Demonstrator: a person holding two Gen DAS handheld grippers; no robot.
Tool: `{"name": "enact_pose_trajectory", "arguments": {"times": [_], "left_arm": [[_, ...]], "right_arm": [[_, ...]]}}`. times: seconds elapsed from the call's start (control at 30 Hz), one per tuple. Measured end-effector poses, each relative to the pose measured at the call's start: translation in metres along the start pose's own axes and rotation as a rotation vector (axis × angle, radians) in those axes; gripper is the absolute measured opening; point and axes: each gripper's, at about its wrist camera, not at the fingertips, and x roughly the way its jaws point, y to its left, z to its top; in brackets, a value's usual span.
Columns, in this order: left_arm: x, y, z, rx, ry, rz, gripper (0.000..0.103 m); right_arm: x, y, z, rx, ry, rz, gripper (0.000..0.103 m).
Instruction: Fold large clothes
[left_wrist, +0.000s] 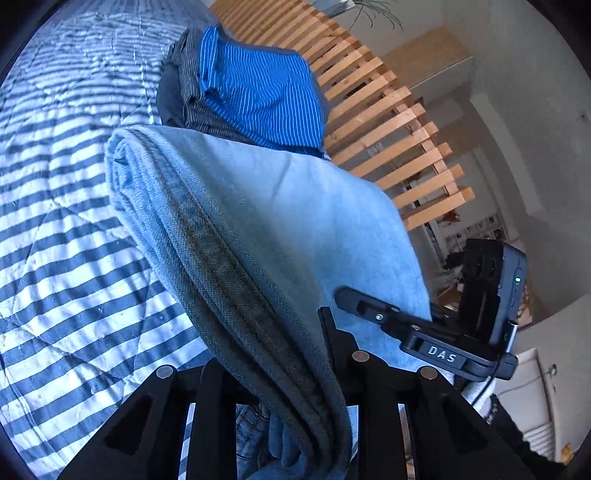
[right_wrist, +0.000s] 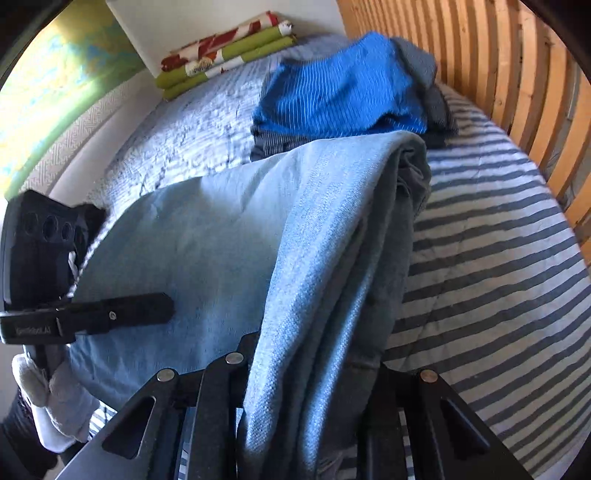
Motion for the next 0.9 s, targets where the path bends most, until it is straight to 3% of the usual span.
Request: {"name": "enact_pose_trajectory", "arguments": {"times": [0.1,0.2,0.33,0.53,0.63,0.77,0.9], "left_arm": [[0.011,-0.035,-0.005,0.075,-0.043,0.139,0.024],[0.033,-0.066,-0.013,0.105,-0.087,0.213,0.024],[0.052,-0.09,-0.026,0.164,-0.105,0.232,0.025],[0.051,-0.078,-0.02,0.157,-0.102,0.2,0.025],[0.038,-0.056,-0.013,0.097,-0.083,0.131,0.024],[0.012,-0.04,0.007,0.038,-0.089,0.06,0.024],[-0.022,-0.052,0.038,0.087,-0.144,0.05,0.024]], "right_arm": [[-0.004,-0.012,-0.002,0.02,-0.009,-0.015,0.02],[0.01,-0.032,-0.011,0.062,0.011,-0.022,0.02],[0.028,-0.057,-0.019,0.179,0.041,-0.004,0.019],[0.032,-0.048,-0.018,0.165,0.05,-0.044,0.019],[0.033,-0.041,-0.016,0.154,0.044,-0.064,0.019],[0.015,-0.018,-0.003,0.107,-0.002,-0.073,0.019],[-0.013,0.004,0.028,0.039,-0.075,-0.066,0.019]]}}
